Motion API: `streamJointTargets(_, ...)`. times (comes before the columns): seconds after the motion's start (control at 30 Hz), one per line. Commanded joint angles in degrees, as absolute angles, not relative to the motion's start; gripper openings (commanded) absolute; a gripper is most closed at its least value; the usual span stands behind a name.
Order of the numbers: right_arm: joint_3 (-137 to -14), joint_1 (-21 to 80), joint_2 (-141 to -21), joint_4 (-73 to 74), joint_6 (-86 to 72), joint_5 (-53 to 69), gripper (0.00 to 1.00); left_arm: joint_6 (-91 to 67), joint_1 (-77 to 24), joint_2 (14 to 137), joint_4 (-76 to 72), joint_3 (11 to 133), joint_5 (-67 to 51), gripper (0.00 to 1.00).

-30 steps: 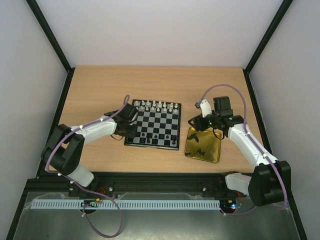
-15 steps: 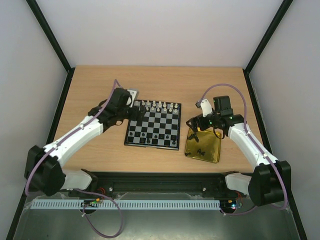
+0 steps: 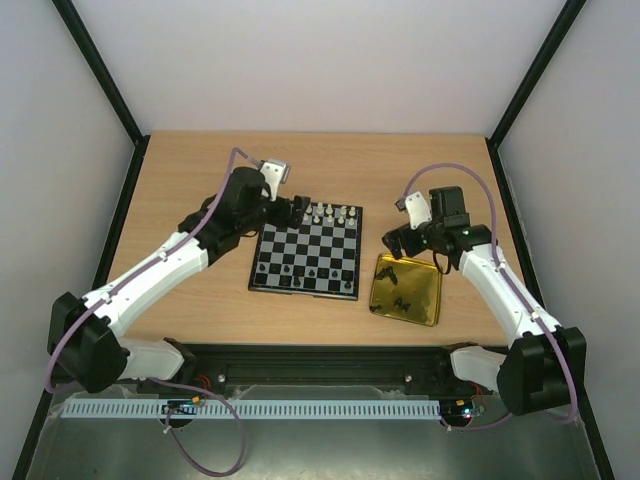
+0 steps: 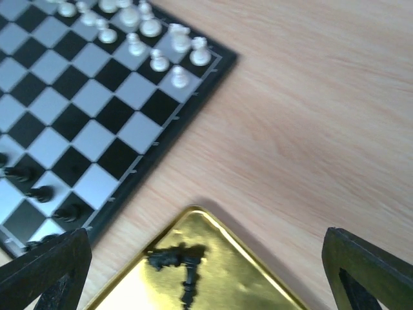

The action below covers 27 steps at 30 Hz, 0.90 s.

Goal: Set up the chess pieces on the board

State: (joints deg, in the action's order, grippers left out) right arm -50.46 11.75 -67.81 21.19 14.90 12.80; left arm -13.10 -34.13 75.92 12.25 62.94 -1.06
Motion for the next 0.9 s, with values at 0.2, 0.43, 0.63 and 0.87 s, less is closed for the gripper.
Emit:
streamJointTargets(0.2, -54.27, 10.96, -68.91, 32.96, 25.16, 14.13, 0.99, -14.99, -36.50, 72.12, 4.70, 66.53, 29.91, 0.99)
streamJointTargets(0.43, -54.74, 11.02, -69.48, 45.14, 38.59, 19.06, 0.78, -11.17, -33.97, 70.46, 2.83, 58.87, 20.52, 0.99)
streamJointTargets(0.63, -47.50, 15.11, -69.41, 44.45, 38.10, 14.06, 0.57, -9.63, -33.95, 68.28, 2.27, 57.01, 17.71, 0.99)
streamJointTargets(0.87, -44.00, 17.59, -70.33, 42.98, 36.16, 6.73, 0.41, -4.53, -33.94, 72.53, 9.28, 61.81, 10.17, 0.74)
